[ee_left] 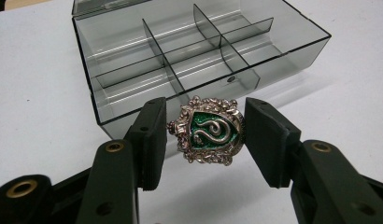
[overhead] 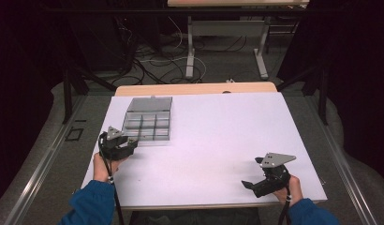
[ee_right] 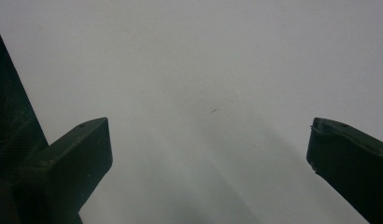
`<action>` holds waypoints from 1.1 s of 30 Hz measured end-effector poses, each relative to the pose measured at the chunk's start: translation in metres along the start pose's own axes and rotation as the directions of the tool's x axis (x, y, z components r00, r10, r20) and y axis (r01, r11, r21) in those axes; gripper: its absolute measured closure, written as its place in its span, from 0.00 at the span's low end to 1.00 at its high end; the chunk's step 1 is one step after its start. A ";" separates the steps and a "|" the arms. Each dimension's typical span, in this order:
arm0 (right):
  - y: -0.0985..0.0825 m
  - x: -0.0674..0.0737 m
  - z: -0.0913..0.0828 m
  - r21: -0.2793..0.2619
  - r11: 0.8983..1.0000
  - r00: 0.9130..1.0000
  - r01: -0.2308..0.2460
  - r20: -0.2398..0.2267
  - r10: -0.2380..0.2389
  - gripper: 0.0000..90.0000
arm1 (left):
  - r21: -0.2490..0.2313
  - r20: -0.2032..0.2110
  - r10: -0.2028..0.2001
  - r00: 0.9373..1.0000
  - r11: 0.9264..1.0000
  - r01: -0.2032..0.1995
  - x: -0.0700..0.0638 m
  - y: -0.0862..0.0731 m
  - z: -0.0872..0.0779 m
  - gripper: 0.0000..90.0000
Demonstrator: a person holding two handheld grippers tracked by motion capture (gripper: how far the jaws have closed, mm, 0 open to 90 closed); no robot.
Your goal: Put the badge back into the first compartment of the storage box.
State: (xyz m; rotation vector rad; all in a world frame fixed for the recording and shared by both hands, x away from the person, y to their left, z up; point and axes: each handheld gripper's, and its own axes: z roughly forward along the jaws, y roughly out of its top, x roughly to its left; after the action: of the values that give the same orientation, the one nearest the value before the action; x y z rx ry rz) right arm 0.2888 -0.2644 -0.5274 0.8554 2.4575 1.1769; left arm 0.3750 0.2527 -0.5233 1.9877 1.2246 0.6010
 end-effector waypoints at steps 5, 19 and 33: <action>0.000 0.000 0.001 -0.002 1.000 1.000 0.001 0.000 -0.001 0.00 | 0.005 -0.008 0.001 1.000 1.000 -0.001 0.006 0.002 -0.003 0.57; 0.001 0.000 0.002 -0.002 1.000 1.000 -0.001 -0.007 0.001 0.00 | -0.003 -0.011 -0.023 1.000 1.000 0.023 0.011 0.005 -0.002 0.57; 0.002 -0.001 0.005 0.000 1.000 1.000 0.011 -0.010 -0.011 0.00 | 0.008 -0.005 0.001 1.000 1.000 0.000 0.011 0.009 0.003 0.57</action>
State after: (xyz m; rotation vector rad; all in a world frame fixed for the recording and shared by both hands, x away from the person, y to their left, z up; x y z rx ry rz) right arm 0.2927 -0.2608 -0.5290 0.8369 2.4672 1.1806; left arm 0.3872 0.2591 -0.5184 1.9940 1.2312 0.6027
